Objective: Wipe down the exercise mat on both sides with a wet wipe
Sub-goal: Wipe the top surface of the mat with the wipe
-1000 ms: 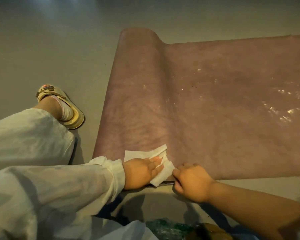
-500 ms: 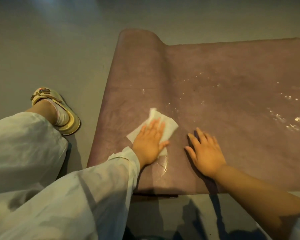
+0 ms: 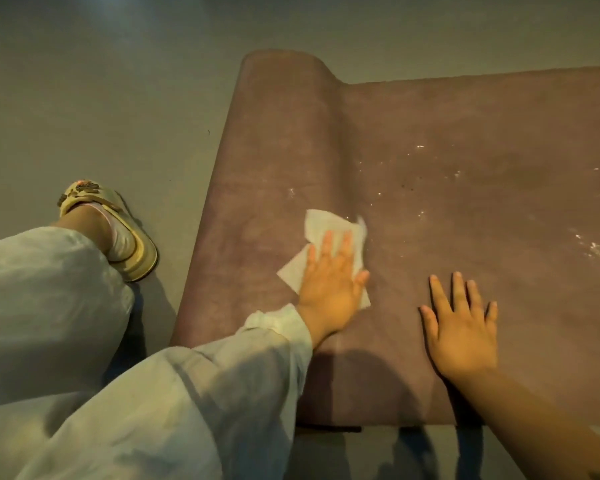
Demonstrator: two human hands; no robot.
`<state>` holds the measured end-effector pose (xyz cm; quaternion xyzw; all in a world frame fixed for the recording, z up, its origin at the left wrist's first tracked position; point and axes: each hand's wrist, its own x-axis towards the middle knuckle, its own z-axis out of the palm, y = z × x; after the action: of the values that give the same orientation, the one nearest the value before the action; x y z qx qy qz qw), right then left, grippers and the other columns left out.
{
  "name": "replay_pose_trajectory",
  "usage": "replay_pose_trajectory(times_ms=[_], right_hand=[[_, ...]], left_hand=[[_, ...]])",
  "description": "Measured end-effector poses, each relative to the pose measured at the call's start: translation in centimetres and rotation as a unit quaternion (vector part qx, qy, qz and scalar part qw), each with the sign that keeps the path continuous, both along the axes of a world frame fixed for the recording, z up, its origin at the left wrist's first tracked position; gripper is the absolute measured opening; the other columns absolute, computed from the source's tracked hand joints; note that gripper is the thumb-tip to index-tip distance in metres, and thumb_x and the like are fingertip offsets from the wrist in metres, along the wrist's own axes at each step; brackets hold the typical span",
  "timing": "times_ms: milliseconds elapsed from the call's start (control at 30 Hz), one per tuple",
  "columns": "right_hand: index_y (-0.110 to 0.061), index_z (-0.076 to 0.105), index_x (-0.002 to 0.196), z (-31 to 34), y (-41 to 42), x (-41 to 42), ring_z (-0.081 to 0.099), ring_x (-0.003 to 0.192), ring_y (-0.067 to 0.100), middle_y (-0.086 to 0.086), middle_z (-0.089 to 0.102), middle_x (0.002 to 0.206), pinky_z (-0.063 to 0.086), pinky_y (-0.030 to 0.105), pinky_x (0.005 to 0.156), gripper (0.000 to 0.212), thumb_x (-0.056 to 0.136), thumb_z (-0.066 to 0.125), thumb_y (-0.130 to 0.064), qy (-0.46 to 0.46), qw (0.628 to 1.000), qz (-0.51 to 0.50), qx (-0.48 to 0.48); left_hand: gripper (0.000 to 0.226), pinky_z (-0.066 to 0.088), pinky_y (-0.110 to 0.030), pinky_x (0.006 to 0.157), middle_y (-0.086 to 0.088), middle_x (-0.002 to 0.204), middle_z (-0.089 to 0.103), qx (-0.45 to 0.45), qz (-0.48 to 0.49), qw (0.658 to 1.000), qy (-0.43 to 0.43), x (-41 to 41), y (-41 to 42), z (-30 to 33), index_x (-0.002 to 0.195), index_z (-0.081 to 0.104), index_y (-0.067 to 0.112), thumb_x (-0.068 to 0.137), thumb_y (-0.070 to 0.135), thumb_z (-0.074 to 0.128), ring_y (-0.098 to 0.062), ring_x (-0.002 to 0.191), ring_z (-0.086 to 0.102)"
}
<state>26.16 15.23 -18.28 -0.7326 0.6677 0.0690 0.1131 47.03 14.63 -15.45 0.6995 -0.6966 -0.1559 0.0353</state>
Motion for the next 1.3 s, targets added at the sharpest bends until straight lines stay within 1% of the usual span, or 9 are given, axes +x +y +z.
replay_pose_trajectory(times_ms=[67,133,367,533,633,733,967,1133,1300], right_hand=[[-0.030,0.012,0.150,-0.2,0.0,0.1,0.000,0.146,0.026,0.006,0.007,0.159,-0.001,0.050,0.115,0.069,0.087,-0.001,-0.053,-0.010,1.000,-0.007,-0.009],[-0.030,0.015,0.150,-0.4,-0.1,0.1,0.003,0.145,0.027,0.007,0.011,0.158,0.000,0.050,0.115,0.066,0.088,0.001,-0.052,-0.019,1.000,-0.010,-0.019],[-0.031,0.011,0.149,-0.7,-0.1,-0.1,0.001,0.146,0.026,0.006,0.009,0.158,0.000,0.049,0.115,0.065,0.089,0.001,-0.051,-0.018,1.000,-0.009,-0.018],[-0.030,0.011,0.149,-0.5,-0.1,-0.1,0.001,0.146,0.026,0.006,0.009,0.158,0.001,0.049,0.115,0.064,0.089,0.002,-0.049,-0.023,1.000,-0.007,-0.019],[-0.030,0.011,0.149,-0.4,0.0,-0.1,0.001,0.146,0.026,0.007,0.009,0.158,0.001,0.050,0.116,0.059,0.093,0.001,-0.048,-0.027,0.999,-0.010,-0.018],[-0.030,0.011,0.149,-0.3,-0.1,0.0,0.002,0.146,0.027,0.007,0.009,0.158,0.000,0.049,0.115,0.058,0.094,0.002,-0.047,-0.025,1.000,-0.008,-0.014],[-0.031,0.012,0.149,-0.4,-0.2,0.1,0.000,0.146,0.027,0.006,0.007,0.159,0.000,0.050,0.115,0.063,0.090,0.003,-0.048,-0.016,1.000,-0.004,-0.004],[-0.030,0.016,0.149,-0.6,-0.2,0.1,0.006,0.146,0.029,0.007,0.011,0.158,0.003,0.050,0.115,0.065,0.090,0.000,-0.049,-0.010,1.000,-0.002,-0.017],[-0.030,0.014,0.150,-0.5,-0.1,-0.1,0.004,0.146,0.028,0.007,0.009,0.158,0.001,0.050,0.115,0.060,0.093,0.007,-0.046,-0.011,1.000,0.005,-0.018]], left_hand=[[0.058,-0.016,-0.044,0.112,0.001,0.158,0.009,0.010,-0.192,0.976,-0.103,-1.9,0.8,-0.2,0.151,0.010,0.017,0.101,0.044,0.021,-0.018,0.145,0.001],[0.059,-0.013,-0.042,0.114,0.002,0.159,0.005,0.022,-0.250,0.956,-0.154,-1.7,0.0,-0.3,0.151,0.010,0.018,0.100,0.046,0.019,-0.018,0.145,0.002],[0.056,-0.004,-0.039,0.115,0.000,0.158,-0.008,0.007,0.016,0.998,-0.062,4.6,-5.0,-0.2,0.150,0.000,0.026,0.100,0.043,0.019,-0.016,0.145,-0.008],[0.059,-0.003,-0.048,0.114,-0.009,0.158,-0.009,0.037,0.255,0.963,-0.076,12.3,-4.4,-1.8,0.151,-0.003,0.020,0.101,0.042,0.018,-0.024,0.145,-0.005],[0.058,-0.002,-0.055,0.112,-0.011,0.158,-0.005,0.004,0.346,0.934,-0.093,14.8,-3.2,-1.9,0.151,0.000,0.018,0.101,0.041,0.019,-0.031,0.145,-0.004],[0.059,-0.004,-0.054,0.113,-0.011,0.158,-0.005,0.012,0.378,0.925,-0.036,14.1,-4.8,-1.3,0.150,0.002,0.011,0.100,0.038,0.017,-0.031,0.144,-0.006],[0.053,0.000,-0.047,0.116,0.003,0.157,-0.016,0.002,0.143,0.985,0.100,6.5,-10.5,0.2,0.151,0.000,0.014,0.103,0.031,0.016,-0.023,0.145,-0.008],[0.050,0.000,-0.038,0.114,0.001,0.156,0.018,-0.008,-0.125,0.991,-0.054,4.0,-12.5,1.0,0.150,0.011,0.022,0.103,0.034,0.019,-0.019,0.145,0.006],[0.054,-0.004,-0.026,0.110,0.001,0.159,0.004,0.050,-0.309,0.937,-0.154,2.4,-7.7,1.6,0.151,0.010,0.015,0.103,0.036,0.019,-0.015,0.145,0.002]])
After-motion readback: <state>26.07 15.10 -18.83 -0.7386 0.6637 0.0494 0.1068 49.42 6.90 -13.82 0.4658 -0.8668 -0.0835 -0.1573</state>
